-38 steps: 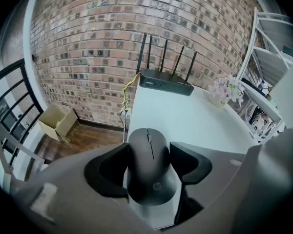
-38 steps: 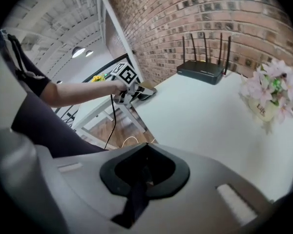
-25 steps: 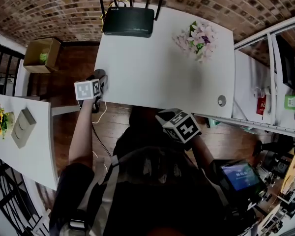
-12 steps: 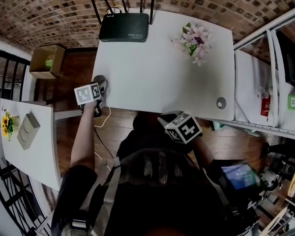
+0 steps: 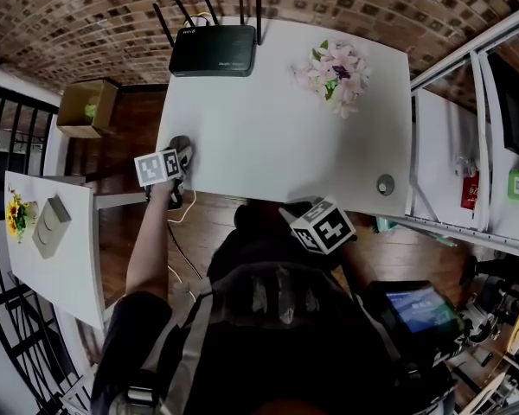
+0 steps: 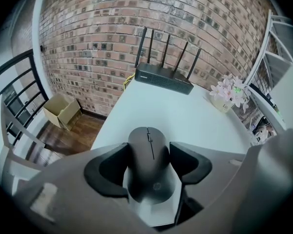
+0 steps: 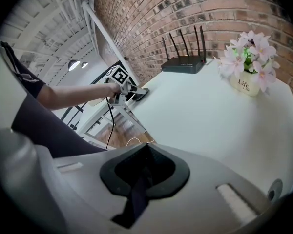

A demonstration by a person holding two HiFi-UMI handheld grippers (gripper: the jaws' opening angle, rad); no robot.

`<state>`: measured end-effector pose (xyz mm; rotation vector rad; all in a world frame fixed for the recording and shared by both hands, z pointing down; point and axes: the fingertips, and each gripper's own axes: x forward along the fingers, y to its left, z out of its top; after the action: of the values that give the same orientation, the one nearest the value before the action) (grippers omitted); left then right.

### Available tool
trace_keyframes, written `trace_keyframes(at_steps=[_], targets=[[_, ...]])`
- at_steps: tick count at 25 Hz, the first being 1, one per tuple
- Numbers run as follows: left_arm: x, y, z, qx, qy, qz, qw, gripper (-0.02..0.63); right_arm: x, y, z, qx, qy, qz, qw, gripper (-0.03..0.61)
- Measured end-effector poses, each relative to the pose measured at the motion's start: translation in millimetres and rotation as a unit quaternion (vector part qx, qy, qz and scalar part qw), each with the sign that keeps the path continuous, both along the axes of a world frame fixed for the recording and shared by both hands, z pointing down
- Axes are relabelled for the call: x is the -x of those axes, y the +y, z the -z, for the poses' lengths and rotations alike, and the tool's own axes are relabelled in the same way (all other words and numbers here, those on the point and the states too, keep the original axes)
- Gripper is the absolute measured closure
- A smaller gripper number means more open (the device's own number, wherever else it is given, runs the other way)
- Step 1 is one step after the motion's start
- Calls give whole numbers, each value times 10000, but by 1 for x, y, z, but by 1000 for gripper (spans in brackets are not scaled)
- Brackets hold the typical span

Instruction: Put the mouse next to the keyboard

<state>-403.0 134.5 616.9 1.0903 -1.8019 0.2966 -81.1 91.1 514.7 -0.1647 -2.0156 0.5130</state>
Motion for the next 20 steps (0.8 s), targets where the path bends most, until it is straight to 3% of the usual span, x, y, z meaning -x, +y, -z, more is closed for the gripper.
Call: trace_keyframes(at_steps=[20], targets=[[-38, -24, 3, 33, -22, -147, 9999, 337, -29, -25, 4, -52, -98, -58, 9999, 572]])
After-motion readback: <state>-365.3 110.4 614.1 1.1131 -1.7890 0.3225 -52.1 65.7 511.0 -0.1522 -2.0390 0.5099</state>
